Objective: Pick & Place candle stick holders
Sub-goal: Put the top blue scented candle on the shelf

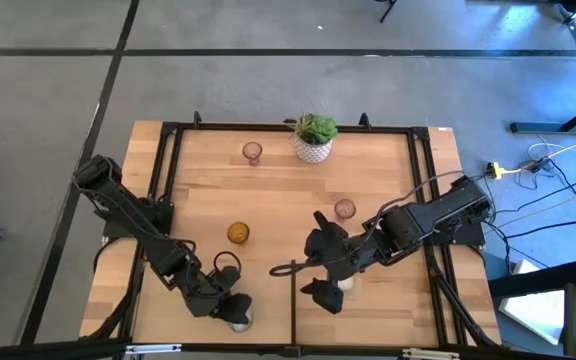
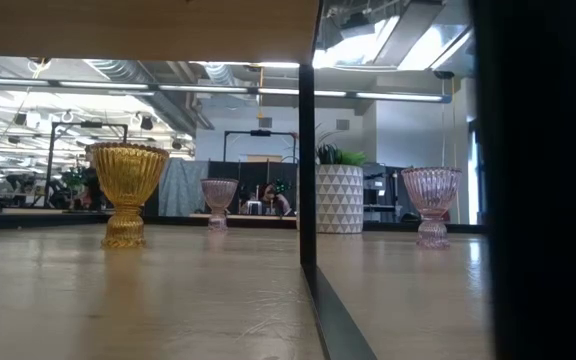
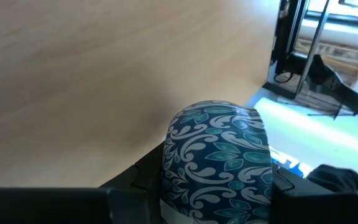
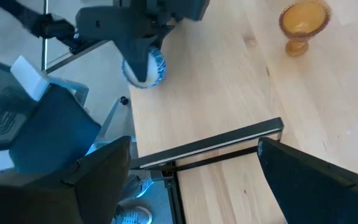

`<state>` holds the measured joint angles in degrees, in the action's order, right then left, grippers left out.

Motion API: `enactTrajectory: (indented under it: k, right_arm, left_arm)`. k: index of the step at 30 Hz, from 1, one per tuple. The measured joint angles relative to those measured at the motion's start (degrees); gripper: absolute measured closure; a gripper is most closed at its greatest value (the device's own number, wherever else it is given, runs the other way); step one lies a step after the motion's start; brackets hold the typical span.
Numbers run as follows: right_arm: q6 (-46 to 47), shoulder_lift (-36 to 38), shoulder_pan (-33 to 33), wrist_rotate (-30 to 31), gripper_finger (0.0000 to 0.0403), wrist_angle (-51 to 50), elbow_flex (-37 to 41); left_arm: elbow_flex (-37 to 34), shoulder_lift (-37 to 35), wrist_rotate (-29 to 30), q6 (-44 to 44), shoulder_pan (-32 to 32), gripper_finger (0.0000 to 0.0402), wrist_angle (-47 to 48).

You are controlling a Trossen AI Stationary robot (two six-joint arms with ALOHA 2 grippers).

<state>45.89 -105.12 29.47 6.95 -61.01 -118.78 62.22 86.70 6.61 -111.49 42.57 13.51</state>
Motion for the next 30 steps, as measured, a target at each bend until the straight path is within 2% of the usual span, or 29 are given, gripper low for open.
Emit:
enactTrajectory:
  k: [4,13,16,25,30]
  right_arm:
    - [0.2,-0.02,-0.04,0.56,0.0052,0.01,0.0]
    - [0.2,-0.02,-0.02,0.53,0.0052,0.0,0.0]
    - [0.2,-0.02,-0.02,0.53,0.0052,-0.01,0.0]
    - [0.2,-0.02,-0.02,0.53,0.0052,-0.04,0.0]
    - [0.2,-0.02,-0.02,0.51,0.0052,-0.07,0.0]
  left_arm:
    - [0.0,0.0,-1.95,0.34,-0.35,0.0247,0.05]
    - [0.0,0.0,-2.01,-0.68,-1.09,0.0162,-1.28]
    - [0.0,0.0,-1.99,-0.67,-1.38,0.0145,-1.28]
    - [0.06,0.0,-6.34,-1.31,-1.46,0.015,-0.52]
    - [4.35,0.02,-8.15,-0.52,-1.53,0.0158,7.88]
